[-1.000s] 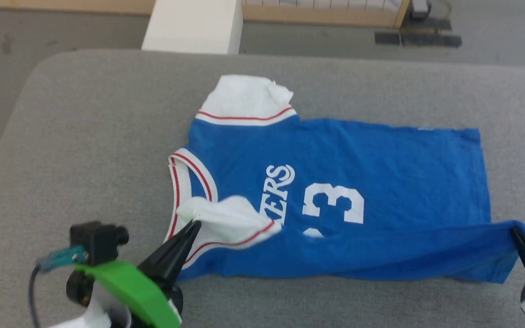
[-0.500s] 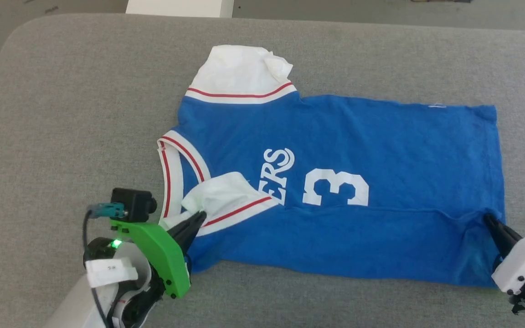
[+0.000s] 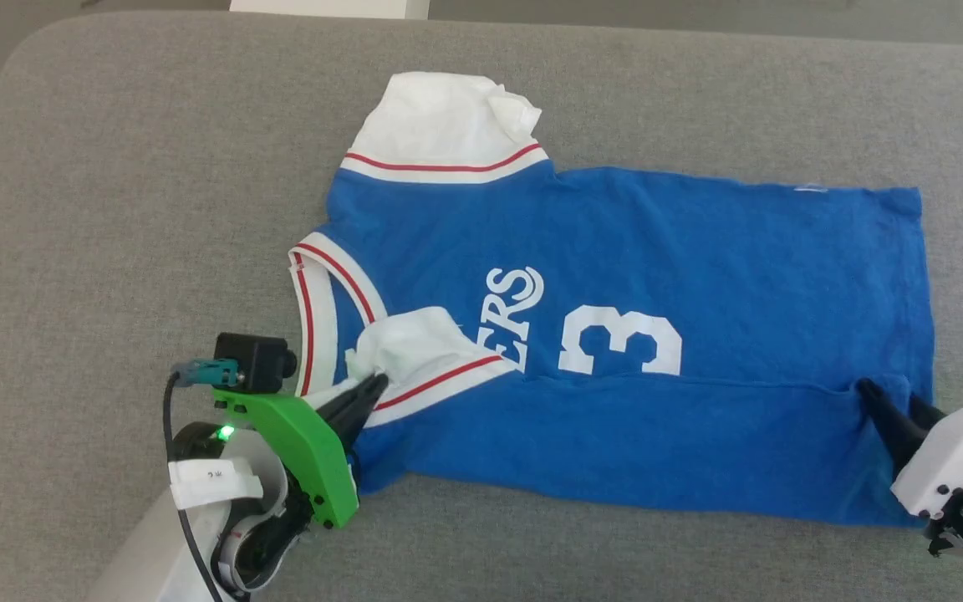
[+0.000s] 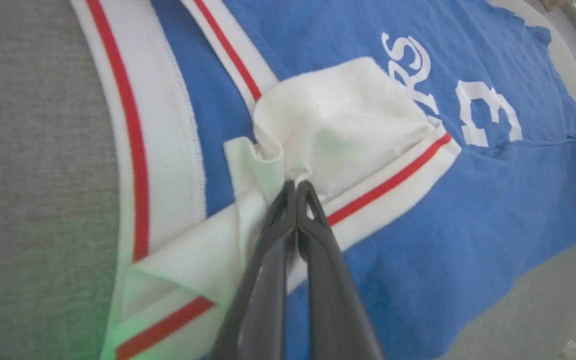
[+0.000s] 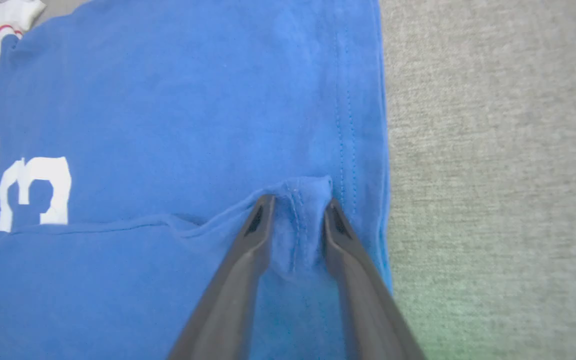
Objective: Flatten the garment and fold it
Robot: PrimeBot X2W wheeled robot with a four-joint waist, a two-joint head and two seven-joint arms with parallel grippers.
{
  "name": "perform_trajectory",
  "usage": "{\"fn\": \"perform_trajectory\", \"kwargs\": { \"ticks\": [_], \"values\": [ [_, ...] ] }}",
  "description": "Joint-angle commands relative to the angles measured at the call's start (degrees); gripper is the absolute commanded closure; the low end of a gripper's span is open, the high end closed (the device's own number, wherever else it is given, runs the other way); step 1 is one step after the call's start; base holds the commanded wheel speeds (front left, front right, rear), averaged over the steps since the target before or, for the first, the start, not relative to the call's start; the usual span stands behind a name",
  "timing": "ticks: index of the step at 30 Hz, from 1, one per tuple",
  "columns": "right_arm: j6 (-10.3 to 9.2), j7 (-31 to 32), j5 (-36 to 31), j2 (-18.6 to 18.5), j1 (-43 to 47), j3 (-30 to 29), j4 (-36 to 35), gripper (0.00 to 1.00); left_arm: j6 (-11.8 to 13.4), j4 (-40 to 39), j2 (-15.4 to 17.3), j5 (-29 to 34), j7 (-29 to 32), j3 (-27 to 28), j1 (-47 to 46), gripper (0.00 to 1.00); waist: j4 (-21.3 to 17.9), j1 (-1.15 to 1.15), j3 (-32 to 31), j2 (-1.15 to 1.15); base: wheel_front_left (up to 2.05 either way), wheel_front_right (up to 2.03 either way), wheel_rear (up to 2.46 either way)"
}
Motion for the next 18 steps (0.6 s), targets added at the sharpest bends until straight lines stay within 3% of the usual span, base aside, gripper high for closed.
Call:
{"fn": "perform_trajectory", "kwargs": {
  "ticks": [1, 2, 3, 4, 12, 18],
  "values": [
    [-0.11, 0.3, 0.28, -0.05, -0.29, -0.32, 0.0, 0.0, 0.55, -0.01, -0.11, -0.41, -0.54, 0.42, -0.1, 0.65, 0.13, 0.0, -0.64, 0.0, 0.0, 0.0, 0.0],
    [-0.11, 0.43, 0.46, -0.07, -0.15, -0.57, -0.64, 0.0, 0.72, -0.56, 0.0, -0.45, -0.88, 0.66, 0.19, 0.49, 0.19, 0.0, -0.95, 0.0, 0.0, 0.0, 0.0],
    [-0.11, 0.53, 0.69, -0.1, 0.12, -0.84, -1.59, 0.0, 1.0, -1.33, 0.1, -0.56, -1.4, 1.05, 0.66, 0.11, 0.31, 0.0, -1.45, 0.0, 0.0, 0.0, 0.0],
    [-0.11, 0.63, 0.89, -0.07, 0.43, -1.12, -2.4, 0.0, 1.25, -1.98, 0.21, -0.65, -1.72, 1.33, 1.15, 0.0, 0.41, 0.0, -1.94, 0.0, 0.0, 0.0, 0.0],
    [-0.11, 2.03, 2.38, 1.71, 4.26, -4.38, -13.29, 0.0, 4.65, -11.26, 1.51, 0.1, -7.58, 4.96, 7.41, 0.0, 1.21, 0.0, -6.5, 0.0, 0.0, 0.0, 0.0],
    [-0.11, -5.0, 0.54, 3.47, 6.27, -6.82, -20.25, 0.0, 9.34, -18.29, -0.06, 3.95, -18.87, 9.66, 12.16, 0.0, 1.8, 0.0, -9.39, 0.0, 0.0, 0.0, 0.0]
  ]
}}
